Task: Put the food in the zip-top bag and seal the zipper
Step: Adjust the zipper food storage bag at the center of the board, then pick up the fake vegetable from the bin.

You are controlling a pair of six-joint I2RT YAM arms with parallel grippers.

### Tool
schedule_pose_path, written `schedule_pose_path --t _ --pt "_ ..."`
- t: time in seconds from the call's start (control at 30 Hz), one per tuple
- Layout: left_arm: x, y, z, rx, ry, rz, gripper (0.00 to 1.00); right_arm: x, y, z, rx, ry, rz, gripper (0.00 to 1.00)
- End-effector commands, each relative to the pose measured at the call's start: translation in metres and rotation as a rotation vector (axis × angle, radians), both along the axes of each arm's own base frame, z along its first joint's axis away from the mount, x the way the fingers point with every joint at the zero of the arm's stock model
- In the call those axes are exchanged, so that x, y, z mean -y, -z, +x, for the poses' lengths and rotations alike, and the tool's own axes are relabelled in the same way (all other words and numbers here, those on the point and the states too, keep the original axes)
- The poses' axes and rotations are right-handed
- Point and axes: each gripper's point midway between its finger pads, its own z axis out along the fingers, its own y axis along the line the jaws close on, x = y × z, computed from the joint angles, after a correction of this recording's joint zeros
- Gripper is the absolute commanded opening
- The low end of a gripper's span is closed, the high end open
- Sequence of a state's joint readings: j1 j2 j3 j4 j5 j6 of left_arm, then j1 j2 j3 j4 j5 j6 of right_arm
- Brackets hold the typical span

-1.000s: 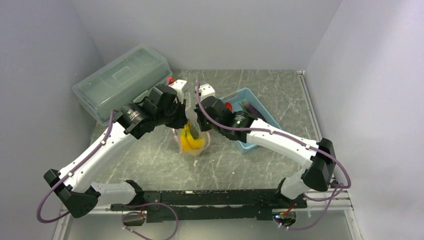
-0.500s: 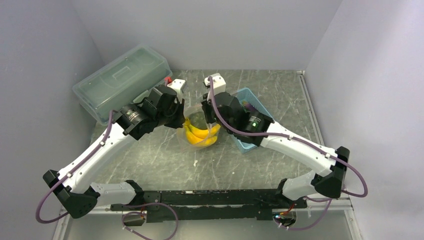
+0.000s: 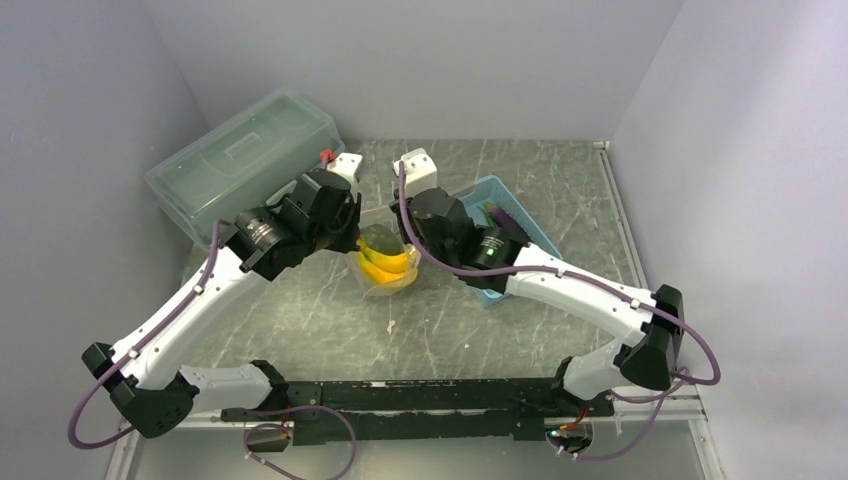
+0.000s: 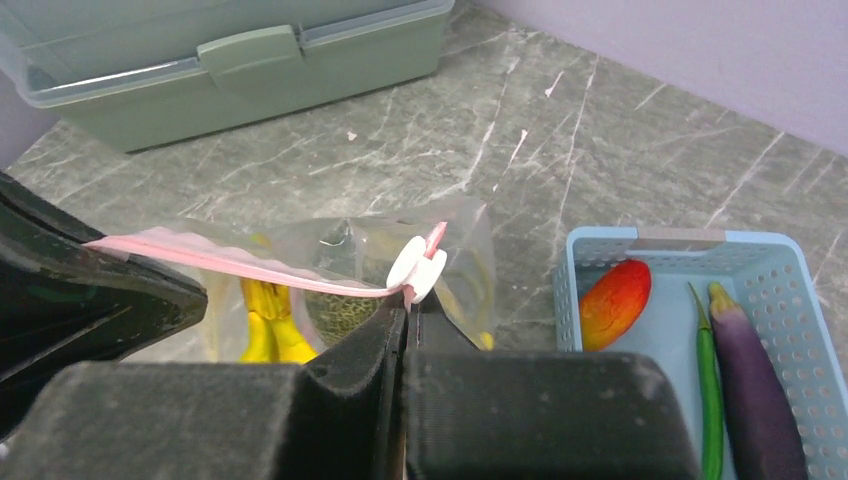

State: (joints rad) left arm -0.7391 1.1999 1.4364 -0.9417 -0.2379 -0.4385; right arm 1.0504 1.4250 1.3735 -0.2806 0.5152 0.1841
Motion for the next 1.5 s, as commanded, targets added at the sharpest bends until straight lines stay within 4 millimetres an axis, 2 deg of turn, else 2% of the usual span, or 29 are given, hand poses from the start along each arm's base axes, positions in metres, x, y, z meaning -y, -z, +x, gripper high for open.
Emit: schedule_pose_path --t 0.0,0.13,0.3,0.43,0.57,0.73,0.83,0.9,1.07,1.27,1.47 --pt "-0.022 -0.026 0.001 0.074 -0.071 0.008 0.0 0.001 -0.03 0.019 0.092 0.059 0.069 0.0" --pt "-0.019 -0.017 0.0 0.051 -0.064 0.012 0.0 -0.003 -0.01 0.023 0.049 0.053 0.069 0.0" --pt "-0.014 -0.006 0.0 0.024 -0.046 0.014 0.0 -0.001 0.017 0.018 -0.022 0.045 0.061 0.0" --pt "-0.006 -0.001 0.002 0.011 -0.026 0.007 0.0 0.006 0.026 0.01 -0.06 0.045 0.063 0.0" --pt "0.0 0.001 0.005 0.007 -0.011 0.0 0.0 0.013 0.02 0.005 -0.066 0.047 0.078 0.13" --pt "0.005 0.003 0.007 0.001 0.0 -0.002 0.0 0.025 -0.004 -0.001 -0.048 0.058 0.114 0.36" --pt "0.006 0.005 0.008 -0.005 0.003 0.002 0.0 0.038 -0.022 -0.004 -0.041 0.074 0.141 0.45" --pt "0.006 0.005 0.009 -0.004 0.004 0.002 0.0 0.052 -0.034 -0.006 -0.035 0.086 0.167 0.48" --pt "0.008 0.004 0.01 0.0 0.009 0.002 0.0 0.089 -0.041 -0.001 -0.064 0.14 0.187 0.51" --pt "0.011 0.005 0.012 -0.005 0.016 0.003 0.0 0.132 -0.025 0.013 -0.122 0.228 0.151 0.55" --pt "0.011 0.003 0.012 -0.004 0.019 0.004 0.0 0.167 0.007 0.033 -0.194 0.315 0.055 0.6"
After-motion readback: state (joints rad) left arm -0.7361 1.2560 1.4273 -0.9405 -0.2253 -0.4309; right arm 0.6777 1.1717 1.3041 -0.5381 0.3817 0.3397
